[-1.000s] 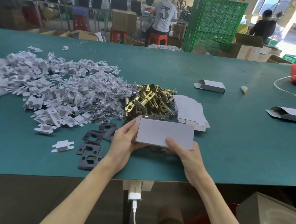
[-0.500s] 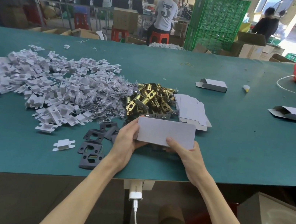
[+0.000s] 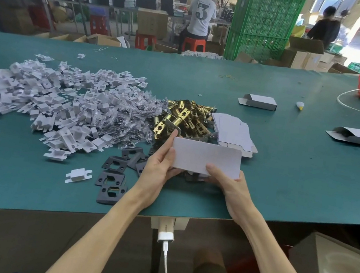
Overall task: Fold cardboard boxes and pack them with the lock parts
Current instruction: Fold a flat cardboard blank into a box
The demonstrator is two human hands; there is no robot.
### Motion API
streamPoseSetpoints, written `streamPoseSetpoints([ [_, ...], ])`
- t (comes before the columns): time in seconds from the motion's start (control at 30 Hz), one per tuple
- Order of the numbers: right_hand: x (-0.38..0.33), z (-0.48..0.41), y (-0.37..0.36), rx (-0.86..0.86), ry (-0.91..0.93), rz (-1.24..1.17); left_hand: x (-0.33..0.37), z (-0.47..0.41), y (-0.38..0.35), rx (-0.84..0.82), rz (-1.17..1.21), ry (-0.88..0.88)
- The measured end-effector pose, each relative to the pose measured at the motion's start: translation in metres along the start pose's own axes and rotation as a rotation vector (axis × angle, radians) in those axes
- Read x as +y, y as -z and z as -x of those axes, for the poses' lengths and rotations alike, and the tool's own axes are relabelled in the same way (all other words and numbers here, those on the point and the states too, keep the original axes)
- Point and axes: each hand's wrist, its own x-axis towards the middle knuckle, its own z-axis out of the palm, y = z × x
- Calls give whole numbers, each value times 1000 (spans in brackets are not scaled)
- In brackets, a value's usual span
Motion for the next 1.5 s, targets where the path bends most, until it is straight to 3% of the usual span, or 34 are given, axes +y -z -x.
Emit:
streamPoseSetpoints([
  [0.27, -2, 5, -11, -21, 22, 96, -1, 3, 2, -100, -170, 8],
  [0.5, -2, 7, -10, -18, 39, 100, -2, 4, 2, -91, -162, 38],
  [0.7, -10, 11, -18, -66, 77, 165, -4, -1, 5, 31, -47, -12],
  [0.83, -12, 10, -12, -83, 121, 47, -1, 1, 3, 171, 58, 3],
  [0.97, -14, 9, -10, -143, 119, 106, 1, 2, 4, 176, 61, 21],
  [1.07, -14, 8, -12, -163, 123, 141, -3, 3, 2, 106, -147, -46],
  [1.2, -14, 9, -11, -62, 113, -22, -3, 6, -7, 18, -507, -111],
  [1.33, -16, 9, -9, -28, 116, -137, -3, 14, -8, -122, -853, -327],
  [1.4, -17, 11, -11, -44, 131, -72, -8, 14, -8, -89, -984, -425],
  [1.5, -16, 11, -13, -91, 160, 92, -6, 10, -6, 67, -869, -420],
])
